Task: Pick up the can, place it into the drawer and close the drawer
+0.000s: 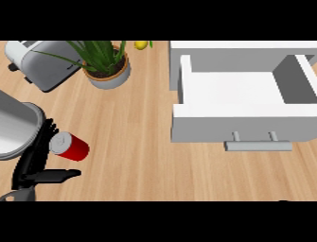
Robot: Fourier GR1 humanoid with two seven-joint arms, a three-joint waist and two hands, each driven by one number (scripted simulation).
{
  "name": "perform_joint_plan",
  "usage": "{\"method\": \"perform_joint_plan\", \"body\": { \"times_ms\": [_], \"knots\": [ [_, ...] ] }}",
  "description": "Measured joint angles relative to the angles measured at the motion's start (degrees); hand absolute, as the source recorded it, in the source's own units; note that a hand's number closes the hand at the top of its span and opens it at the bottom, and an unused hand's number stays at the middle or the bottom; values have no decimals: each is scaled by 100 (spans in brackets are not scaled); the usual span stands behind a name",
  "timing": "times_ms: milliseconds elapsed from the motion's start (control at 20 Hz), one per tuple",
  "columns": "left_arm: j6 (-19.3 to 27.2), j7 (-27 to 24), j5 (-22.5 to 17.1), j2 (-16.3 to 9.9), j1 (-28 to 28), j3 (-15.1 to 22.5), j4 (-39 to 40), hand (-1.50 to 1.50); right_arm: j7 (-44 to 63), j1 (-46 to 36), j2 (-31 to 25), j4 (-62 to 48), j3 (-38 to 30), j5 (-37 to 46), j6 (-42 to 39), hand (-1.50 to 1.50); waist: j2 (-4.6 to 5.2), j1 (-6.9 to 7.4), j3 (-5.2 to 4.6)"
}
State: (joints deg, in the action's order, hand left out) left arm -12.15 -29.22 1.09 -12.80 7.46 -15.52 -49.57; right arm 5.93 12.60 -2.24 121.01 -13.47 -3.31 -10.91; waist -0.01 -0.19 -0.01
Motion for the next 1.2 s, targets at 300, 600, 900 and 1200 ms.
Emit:
{"method": "perform_joint_plan", "body": {
  "times_ms": [300,600,900,1200],
  "knots": [
    [126,36,-32,86,253,102,160,-150,-178,212,91,39,9,40,-83,-150,-1,-5,1],
    [112,-40,-40,77,464,173,456,-150,-15,184,59,134,-104,-117,-151,-150,1,-8,0],
    [148,38,-34,143,684,305,468,150,22,209,136,226,-10,-63,-100,-150,0,-9,0],
    [49,35,-148,223,822,367,457,150,2,270,80,261,-132,-221,-160,-150,-1,-8,0]
  ]
}}
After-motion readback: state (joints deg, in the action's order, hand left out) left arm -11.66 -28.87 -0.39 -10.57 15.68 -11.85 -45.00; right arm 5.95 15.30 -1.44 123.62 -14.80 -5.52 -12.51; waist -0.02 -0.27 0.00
